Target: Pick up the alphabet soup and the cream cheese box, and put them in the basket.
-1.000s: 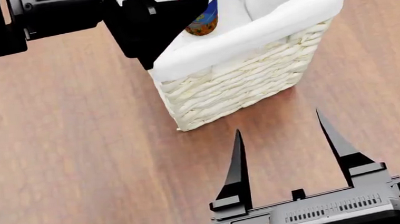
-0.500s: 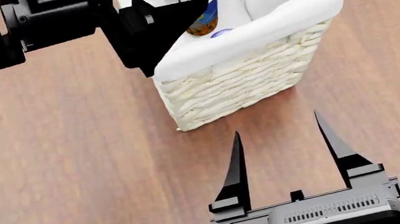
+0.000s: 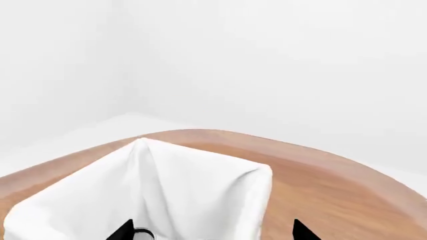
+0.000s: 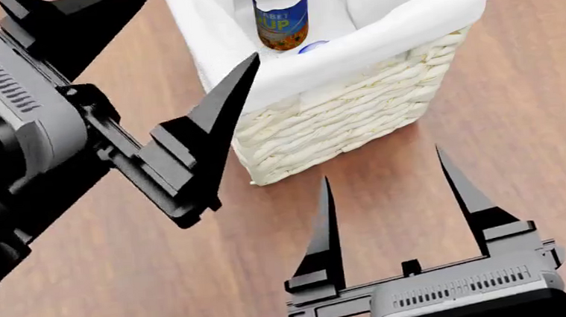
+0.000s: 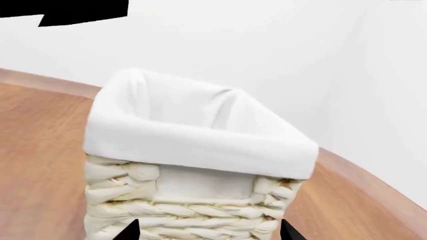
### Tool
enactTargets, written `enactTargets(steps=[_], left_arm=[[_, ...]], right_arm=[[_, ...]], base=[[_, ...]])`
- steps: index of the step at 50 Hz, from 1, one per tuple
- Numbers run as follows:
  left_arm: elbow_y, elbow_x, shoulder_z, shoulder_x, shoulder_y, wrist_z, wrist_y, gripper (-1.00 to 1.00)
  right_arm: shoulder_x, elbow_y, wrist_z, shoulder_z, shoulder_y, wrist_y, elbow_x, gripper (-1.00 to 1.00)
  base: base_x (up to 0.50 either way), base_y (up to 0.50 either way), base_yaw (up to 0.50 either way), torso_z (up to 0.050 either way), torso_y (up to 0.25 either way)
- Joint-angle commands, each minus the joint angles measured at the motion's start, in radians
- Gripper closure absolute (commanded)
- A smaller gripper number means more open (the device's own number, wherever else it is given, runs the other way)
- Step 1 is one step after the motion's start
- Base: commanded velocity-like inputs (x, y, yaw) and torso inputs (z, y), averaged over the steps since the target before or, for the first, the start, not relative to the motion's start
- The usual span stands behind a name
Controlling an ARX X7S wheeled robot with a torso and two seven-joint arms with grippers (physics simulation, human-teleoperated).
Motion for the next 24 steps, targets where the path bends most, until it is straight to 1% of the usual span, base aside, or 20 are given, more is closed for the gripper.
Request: enactTargets(steps=[1, 2, 8, 17, 20, 21, 24], left_arm=[[0.126, 0.153, 0.004, -0.013, 0.167, -0.103, 0.16, -1.0], [0.121, 0.136, -0.01, -0.004, 0.172, -0.113, 0.162, -1.0], [0.162, 0.152, -0.013, -0.012, 0.208, -0.124, 0.194, -1.0], [0.214, 0.119, -0.035, -0.02, 0.207, -0.143, 0.191, -1.0], [0.217, 0.141, -0.036, -0.019, 0.222, -0.145, 0.217, -1.0], [0.227, 0.121, -0.065, -0.011, 0.232, -0.157, 0.239, -1.0], [0.242, 0.112, -0.082, -0.011, 0.233, -0.172, 0.245, -1.0]], right_arm=[[-0.008, -0.015, -0.008, 0.001, 0.017, 0.015, 0.003, -1.0], [-0.008, -0.015, -0.006, 0.001, 0.016, 0.015, 0.001, -1.0], [-0.011, -0.008, -0.006, -0.003, 0.007, 0.008, -0.006, -1.0], [-0.015, -0.004, -0.013, -0.004, 0.007, 0.002, -0.004, -1.0], [-0.018, -0.001, -0.015, -0.004, 0.007, 0.002, -0.004, -1.0], [-0.018, -0.002, -0.015, -0.004, 0.006, 0.001, -0.004, -1.0], [-0.019, 0.0, -0.015, -0.004, 0.004, 0.0, -0.004, -1.0]], base=[[0.0, 0.0, 0.0, 0.0, 0.0], [0.0, 0.0, 0.0, 0.0, 0.0], [0.0, 0.0, 0.0, 0.0, 0.0], [0.0, 0.0, 0.0, 0.0, 0.0], [0.0, 0.0, 0.0, 0.0, 0.0], [0.0, 0.0, 0.0, 0.0, 0.0], [0.0, 0.0, 0.0, 0.0, 0.0]])
